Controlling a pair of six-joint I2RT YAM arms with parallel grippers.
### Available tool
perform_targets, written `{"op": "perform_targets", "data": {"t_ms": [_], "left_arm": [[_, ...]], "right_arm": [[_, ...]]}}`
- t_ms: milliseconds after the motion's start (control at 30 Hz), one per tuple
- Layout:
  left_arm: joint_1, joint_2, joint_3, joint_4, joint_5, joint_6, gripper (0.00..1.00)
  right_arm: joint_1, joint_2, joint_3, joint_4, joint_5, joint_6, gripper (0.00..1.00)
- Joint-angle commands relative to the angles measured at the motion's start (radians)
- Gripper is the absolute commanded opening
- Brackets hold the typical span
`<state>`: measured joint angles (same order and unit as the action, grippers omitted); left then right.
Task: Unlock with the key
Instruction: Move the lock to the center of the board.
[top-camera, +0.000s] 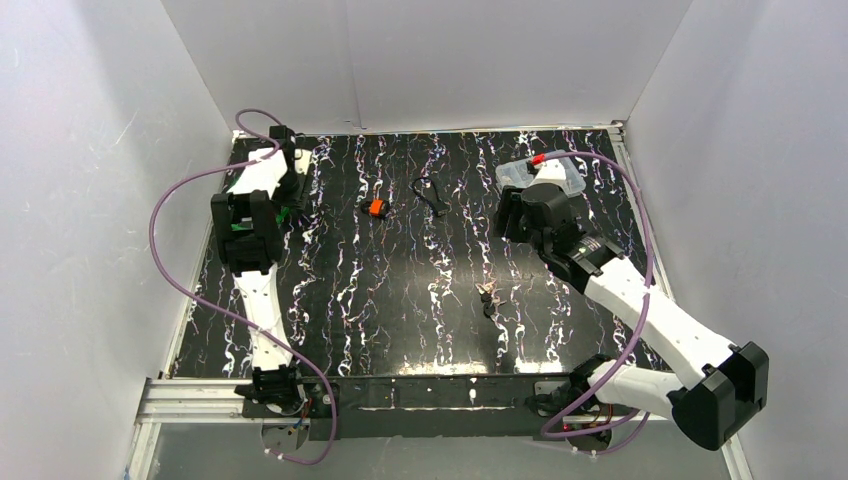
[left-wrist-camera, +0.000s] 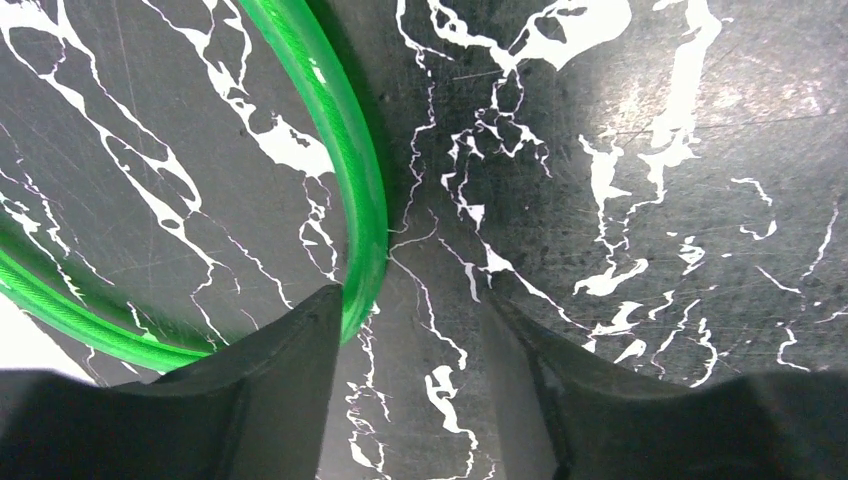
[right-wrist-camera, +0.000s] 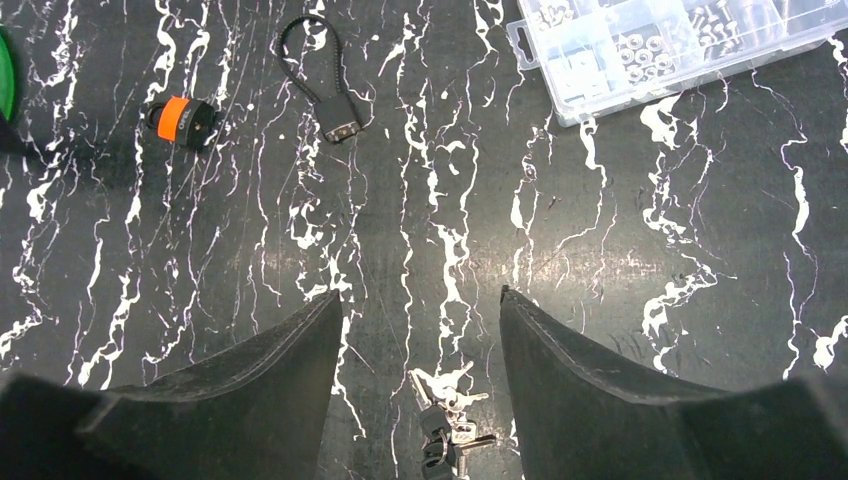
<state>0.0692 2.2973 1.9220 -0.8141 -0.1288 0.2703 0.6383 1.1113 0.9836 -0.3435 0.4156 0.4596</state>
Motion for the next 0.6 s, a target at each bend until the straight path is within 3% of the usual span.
{"op": "perform_targets", "data": {"t_ms": [0,100,233,433,567], "left_arm": [[-0.013,-0.007,-0.067,-0.008,0.072,0.014,0.44],[-0.025,-0.038,-0.114,0.009,0.1,0.024,0.29],[-0.028,-0.076,-0.164,0.018,0.209,0.037,0.19],[-0.158,-0.174,-0.314,0.004,0.23,0.108,0.17],[-0.263,-0.281,-0.498,0.047,0.24,0.096,0.17]], "right_arm": [[0.006,-0.036,0.007,0.015,0.004,-0.005,0.64],[0.006,-0.046,0.005,0.008,0.006,-0.004,0.62],[0.005,-0.068,0.008,-0.018,0.014,-0.003,0.6],[0.006,-0.11,-0.009,-0.043,0.026,0.0,0.59],[0.006,-0.125,-0.017,-0.056,0.022,0.014,0.58]]}}
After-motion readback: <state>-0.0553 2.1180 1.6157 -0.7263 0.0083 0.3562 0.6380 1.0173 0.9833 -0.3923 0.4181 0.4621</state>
